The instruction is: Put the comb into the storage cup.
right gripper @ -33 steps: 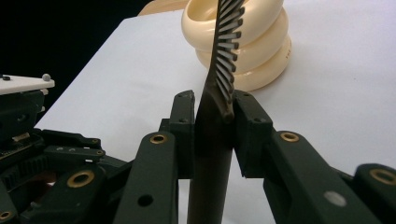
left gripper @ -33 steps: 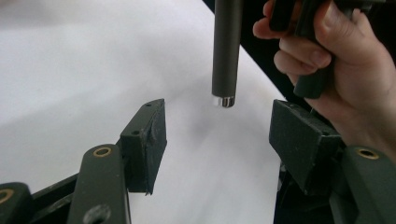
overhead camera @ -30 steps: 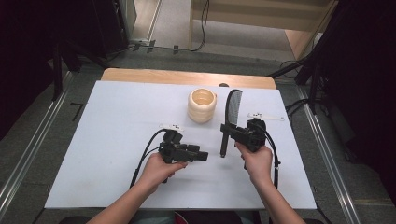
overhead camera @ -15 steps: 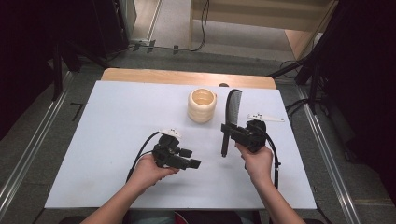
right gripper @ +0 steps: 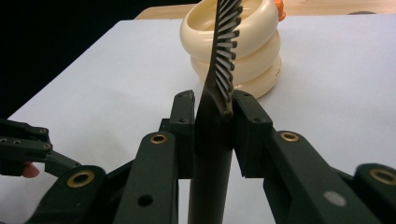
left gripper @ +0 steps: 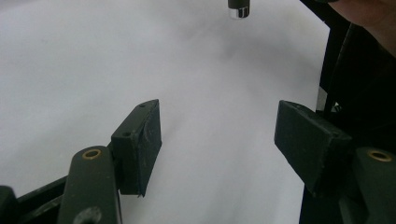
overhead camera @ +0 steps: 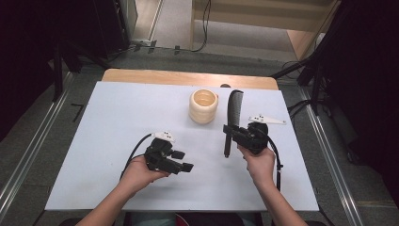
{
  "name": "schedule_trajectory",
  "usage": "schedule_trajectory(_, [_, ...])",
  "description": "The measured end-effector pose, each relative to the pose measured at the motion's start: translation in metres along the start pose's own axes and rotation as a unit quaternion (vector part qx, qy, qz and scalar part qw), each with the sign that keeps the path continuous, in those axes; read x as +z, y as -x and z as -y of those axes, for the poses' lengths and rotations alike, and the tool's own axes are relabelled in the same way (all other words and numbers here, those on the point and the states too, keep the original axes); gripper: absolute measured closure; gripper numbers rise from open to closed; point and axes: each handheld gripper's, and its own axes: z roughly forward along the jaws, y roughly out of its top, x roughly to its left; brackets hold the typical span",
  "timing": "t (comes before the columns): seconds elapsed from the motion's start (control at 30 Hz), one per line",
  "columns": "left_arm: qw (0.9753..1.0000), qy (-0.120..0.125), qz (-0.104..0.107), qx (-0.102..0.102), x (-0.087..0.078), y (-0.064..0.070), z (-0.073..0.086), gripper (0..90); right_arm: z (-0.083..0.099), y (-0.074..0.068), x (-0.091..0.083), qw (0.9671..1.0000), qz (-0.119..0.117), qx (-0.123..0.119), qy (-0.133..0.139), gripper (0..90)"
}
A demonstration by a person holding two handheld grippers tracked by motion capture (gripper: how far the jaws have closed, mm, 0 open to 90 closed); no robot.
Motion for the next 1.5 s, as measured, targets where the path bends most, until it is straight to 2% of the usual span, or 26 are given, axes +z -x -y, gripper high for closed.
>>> schedule_trajectory(0.5, [0.9995, -0.006, -0.031, 0.011, -0.018, -0.004, 0.017, 30.5, -0.001, 0.002, -0.001, 1.0, 0.003, -0.001, 0.007, 70.1])
schedule_trajectory(0.9, [0.9981, 0.005, -0.061, -0.007, -0.042, -0.013, 0.033, 30.6, -0.003, 0.001, 0.0, 0.9999, 0.001, -0.002, 0.012, 70.2])
schedule_trajectory(1.0, [0.9973, 0.005, -0.073, -0.009, -0.047, -0.015, 0.036, 30.6, -0.004, 0.001, 0.001, 0.9999, 0.0, -0.003, 0.014, 70.1])
schedule_trajectory(1.3, [0.9952, 0.027, -0.092, -0.02, -0.063, -0.017, 0.047, 30.6, -0.006, -0.001, 0.003, 0.9998, -0.004, -0.006, 0.017, 70.1])
schedule_trajectory(1.5, [0.9932, 0.04, -0.104, -0.037, -0.072, -0.018, 0.055, 30.5, -0.007, -0.003, 0.004, 0.9994, -0.001, -0.01, 0.034, 70.2])
